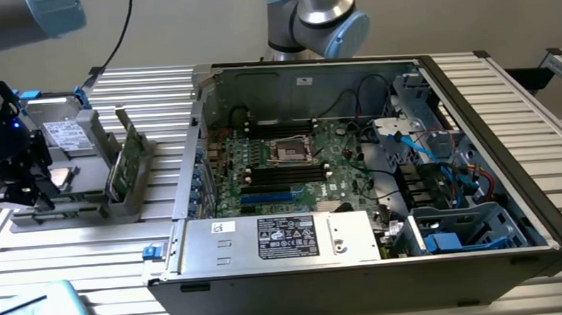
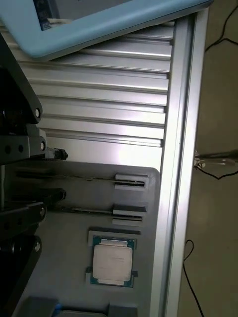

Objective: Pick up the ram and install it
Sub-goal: 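Pick up the ram and move it above insertion slot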

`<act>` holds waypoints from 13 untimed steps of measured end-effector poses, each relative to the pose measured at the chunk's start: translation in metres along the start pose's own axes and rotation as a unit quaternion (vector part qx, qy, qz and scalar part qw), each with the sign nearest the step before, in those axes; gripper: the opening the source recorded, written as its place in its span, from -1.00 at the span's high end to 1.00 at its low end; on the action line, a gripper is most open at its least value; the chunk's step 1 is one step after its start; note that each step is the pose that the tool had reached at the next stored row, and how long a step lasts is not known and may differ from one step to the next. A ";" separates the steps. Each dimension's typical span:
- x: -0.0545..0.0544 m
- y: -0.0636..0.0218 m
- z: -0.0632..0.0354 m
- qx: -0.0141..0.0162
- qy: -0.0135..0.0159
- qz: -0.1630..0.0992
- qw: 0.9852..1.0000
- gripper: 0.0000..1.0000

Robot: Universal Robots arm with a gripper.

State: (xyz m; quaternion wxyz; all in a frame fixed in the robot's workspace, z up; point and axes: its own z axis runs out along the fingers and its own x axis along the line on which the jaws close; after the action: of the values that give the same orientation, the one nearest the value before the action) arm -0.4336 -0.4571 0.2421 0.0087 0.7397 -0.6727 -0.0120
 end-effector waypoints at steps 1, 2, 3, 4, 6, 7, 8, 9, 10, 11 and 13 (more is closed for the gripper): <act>0.000 -0.0001 0.0019 0.000 0.000 -0.001 1.000 0.26; 0.000 -0.0001 0.0037 0.000 0.000 -0.002 1.000 0.26; 0.000 -0.0002 0.0055 0.000 0.000 -0.003 1.000 0.26; 0.000 -0.0002 0.0073 0.000 0.000 -0.003 1.000 0.26; 0.000 -0.0005 0.0110 0.000 0.000 -0.004 1.000 0.26; 0.000 -0.0006 0.0128 0.000 0.000 -0.004 1.000 0.26; 0.000 -0.0009 0.0147 0.000 0.000 -0.004 1.000 0.26; 0.000 -0.0012 0.0164 0.000 0.000 -0.004 1.000 0.26; 0.000 -0.0018 0.0180 0.000 0.000 -0.004 1.000 0.26; 0.001 -0.0025 0.0195 0.000 0.000 -0.004 1.000 0.26; 0.001 -0.0051 0.0232 0.001 -0.001 -0.004 1.000 0.26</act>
State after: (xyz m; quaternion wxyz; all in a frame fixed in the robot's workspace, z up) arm -0.4292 -0.4573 0.2187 0.0074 0.7427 -0.6695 -0.0124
